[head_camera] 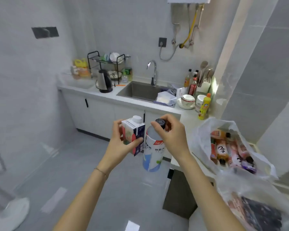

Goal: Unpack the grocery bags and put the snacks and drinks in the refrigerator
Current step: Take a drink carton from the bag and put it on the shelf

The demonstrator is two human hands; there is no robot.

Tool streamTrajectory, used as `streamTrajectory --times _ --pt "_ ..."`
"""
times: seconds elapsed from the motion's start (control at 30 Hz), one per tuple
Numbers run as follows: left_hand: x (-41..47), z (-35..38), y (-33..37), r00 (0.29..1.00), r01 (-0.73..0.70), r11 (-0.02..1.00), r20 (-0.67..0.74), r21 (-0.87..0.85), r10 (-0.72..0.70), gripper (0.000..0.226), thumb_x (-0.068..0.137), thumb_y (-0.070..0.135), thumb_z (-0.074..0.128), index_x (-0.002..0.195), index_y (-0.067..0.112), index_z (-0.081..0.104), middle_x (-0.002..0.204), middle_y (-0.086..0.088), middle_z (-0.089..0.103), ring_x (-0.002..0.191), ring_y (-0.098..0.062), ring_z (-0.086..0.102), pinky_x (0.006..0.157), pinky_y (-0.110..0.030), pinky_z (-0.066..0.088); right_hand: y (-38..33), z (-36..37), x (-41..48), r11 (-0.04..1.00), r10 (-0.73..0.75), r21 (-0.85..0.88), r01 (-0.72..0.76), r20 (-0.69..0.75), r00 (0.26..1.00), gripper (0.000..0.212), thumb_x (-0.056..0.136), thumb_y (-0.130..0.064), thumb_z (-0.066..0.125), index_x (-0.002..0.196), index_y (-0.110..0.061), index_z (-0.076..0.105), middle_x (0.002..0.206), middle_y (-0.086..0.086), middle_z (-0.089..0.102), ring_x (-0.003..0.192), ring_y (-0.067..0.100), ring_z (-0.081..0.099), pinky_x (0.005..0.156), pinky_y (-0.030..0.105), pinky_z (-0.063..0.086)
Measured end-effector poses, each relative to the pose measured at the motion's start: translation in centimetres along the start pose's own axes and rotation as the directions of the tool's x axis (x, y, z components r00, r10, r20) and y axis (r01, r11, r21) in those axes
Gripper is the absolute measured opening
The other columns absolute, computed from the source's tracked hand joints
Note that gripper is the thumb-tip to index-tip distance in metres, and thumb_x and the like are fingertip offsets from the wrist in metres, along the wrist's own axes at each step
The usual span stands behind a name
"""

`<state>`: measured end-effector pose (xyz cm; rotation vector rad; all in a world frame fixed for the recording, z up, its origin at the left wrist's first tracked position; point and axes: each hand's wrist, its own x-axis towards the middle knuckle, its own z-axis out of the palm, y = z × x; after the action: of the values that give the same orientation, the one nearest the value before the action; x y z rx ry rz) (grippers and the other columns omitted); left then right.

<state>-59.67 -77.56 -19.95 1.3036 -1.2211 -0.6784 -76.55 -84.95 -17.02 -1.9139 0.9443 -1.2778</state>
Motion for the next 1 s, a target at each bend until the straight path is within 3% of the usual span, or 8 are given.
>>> streamTrajectory --times 0.2,0.4,0.5,0.87,1.0 --pt "-7.3 -12.2 1.2 0.967 -0.024 0.995 -0.250 0.098 0.048 0.054 0.077 0.015 0.079 0.114 0.029 0.041 0.105 0.006 0.061 0.090 -0.004 0.061 0.076 -0.018 0.050 -7.2 10.7 -2.1 0.982 -0.131 0.158 0.105 0.165 0.978 0.025 0.085 -0.027 0.072 0.074 -0.011 0.055 0.063 -0.005 0.048 0.058 0.004 0.040 0.056 0.014 0.034" --pt "-15.6 -24.1 2.1 0.898 -0.001 0.985 -0.434 0.171 0.076 0.055 0.072 0.035 0.080 0.114 0.033 0.045 0.099 0.018 0.061 0.093 -0.009 0.061 0.080 -0.020 0.051 -15.4 20.9 -6.6 0.948 -0.268 0.245 0.205 0.265 0.926 0.028 0.084 -0.031 0.072 0.075 -0.010 0.056 0.064 -0.003 0.052 0.058 0.006 0.041 0.055 0.015 0.034" --pt "-20.2 -30.0 3.3 0.868 0.001 0.976 -0.484 0.216 0.106 0.056 0.068 0.044 0.076 0.114 0.032 0.047 0.102 0.015 0.062 0.095 -0.011 0.062 0.079 -0.022 0.052 -20.0 25.5 -9.4 0.926 -0.314 0.304 0.226 0.284 0.906 0.031 0.082 -0.036 0.070 0.075 -0.010 0.056 0.064 -0.004 0.052 0.058 0.005 0.042 0.055 0.014 0.034" --pt "-35.3 -47.5 7.5 0.710 0.108 0.944 -0.689 0.311 0.145 0.052 0.072 0.037 0.080 0.113 0.030 0.048 0.109 0.008 0.064 0.096 -0.010 0.063 0.081 -0.029 0.056 -34.5 41.2 -19.6 0.835 -0.412 0.529 0.150 0.421 0.808 0.035 0.084 -0.030 0.072 0.071 -0.007 0.051 0.059 -0.007 0.044 0.056 0.004 0.035 0.053 0.018 0.031" --pt "-38.7 -52.1 8.7 0.647 0.135 0.946 -0.749 0.296 0.143 0.046 0.075 0.029 0.073 0.113 0.030 0.046 0.113 0.009 0.062 0.100 -0.006 0.063 0.077 -0.023 0.056 -39.0 46.2 -21.5 0.812 -0.460 0.562 0.157 0.450 0.766 0.034 0.084 -0.032 0.071 0.068 -0.014 0.048 0.057 -0.011 0.042 0.054 0.004 0.036 0.051 0.016 0.031"
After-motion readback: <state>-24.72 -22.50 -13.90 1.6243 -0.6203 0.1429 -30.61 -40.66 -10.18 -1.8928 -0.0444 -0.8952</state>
